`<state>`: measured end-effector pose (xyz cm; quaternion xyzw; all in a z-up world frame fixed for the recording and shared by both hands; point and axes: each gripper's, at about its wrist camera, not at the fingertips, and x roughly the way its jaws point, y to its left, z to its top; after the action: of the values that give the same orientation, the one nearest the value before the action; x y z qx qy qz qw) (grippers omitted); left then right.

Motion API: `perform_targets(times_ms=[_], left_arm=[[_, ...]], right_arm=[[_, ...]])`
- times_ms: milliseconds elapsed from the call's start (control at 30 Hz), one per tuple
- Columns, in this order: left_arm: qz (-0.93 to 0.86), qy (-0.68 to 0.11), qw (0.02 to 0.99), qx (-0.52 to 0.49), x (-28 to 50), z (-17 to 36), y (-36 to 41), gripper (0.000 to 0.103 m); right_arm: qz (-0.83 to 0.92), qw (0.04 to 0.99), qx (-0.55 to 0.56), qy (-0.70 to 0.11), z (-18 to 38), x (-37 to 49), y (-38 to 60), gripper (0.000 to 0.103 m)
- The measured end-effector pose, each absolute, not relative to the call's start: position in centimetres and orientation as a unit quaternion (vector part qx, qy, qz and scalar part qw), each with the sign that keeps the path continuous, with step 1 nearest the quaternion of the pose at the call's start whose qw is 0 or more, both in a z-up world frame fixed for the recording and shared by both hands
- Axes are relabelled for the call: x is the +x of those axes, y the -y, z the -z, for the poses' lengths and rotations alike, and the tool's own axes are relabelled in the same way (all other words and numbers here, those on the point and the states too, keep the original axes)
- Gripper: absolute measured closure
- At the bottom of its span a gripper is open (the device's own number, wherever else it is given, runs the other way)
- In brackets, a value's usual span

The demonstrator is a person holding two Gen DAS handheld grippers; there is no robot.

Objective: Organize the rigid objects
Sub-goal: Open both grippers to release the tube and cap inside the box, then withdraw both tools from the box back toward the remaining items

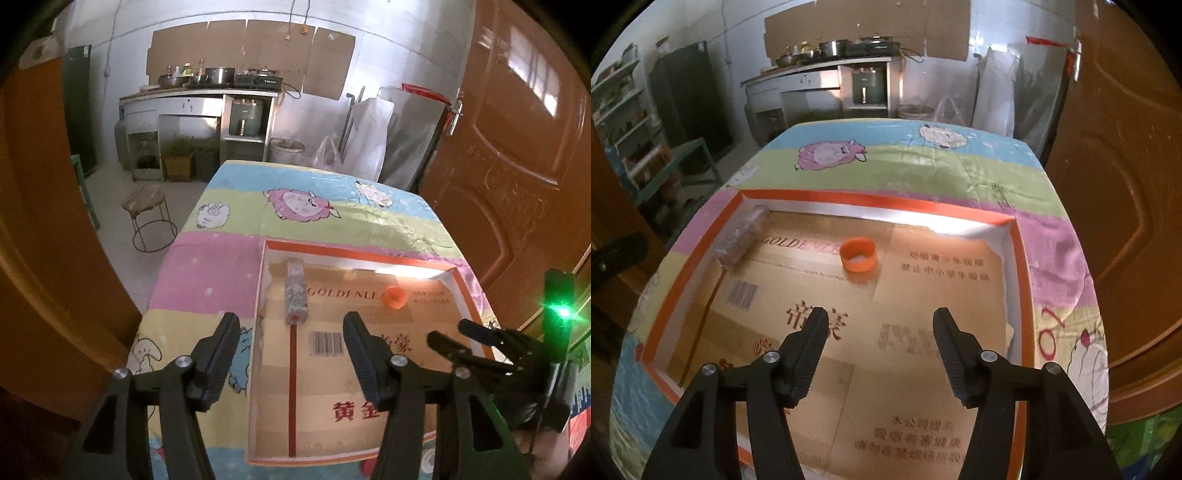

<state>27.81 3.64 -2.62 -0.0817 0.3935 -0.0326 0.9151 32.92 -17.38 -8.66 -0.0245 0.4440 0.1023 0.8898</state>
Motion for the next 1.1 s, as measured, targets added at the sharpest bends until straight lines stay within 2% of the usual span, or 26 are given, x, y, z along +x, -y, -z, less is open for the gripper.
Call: perform_targets(times_ms=[167,300,633,1100], left_arm=[[0.046,-0.387,0.918,-0.073,26.0,2.6,-3.3,0.043],[0.063,-0.378,0.922,-0.060,24.0,2.3,-2.6,0.038],[0.052,-0.348,0.935,-0.035,17.8,0.4,-1.9,0.038],[0.029,-0.358,0.933,-0.035,10.9,2.4,-2.9,0.038]], right_arm=[[-0.105,0.897,-0.008,-0.429,7.9,30.4,18.3,0.042],[-0.105,0.903,-0.014,-0.416,6.8,28.0,18.3,0.042],[-0.099,0.919,-0.024,-0.381,4.4,21.0,18.0,0.042],[-0.092,0.926,0.004,-0.366,4.0,12.2,18.4,0.042]])
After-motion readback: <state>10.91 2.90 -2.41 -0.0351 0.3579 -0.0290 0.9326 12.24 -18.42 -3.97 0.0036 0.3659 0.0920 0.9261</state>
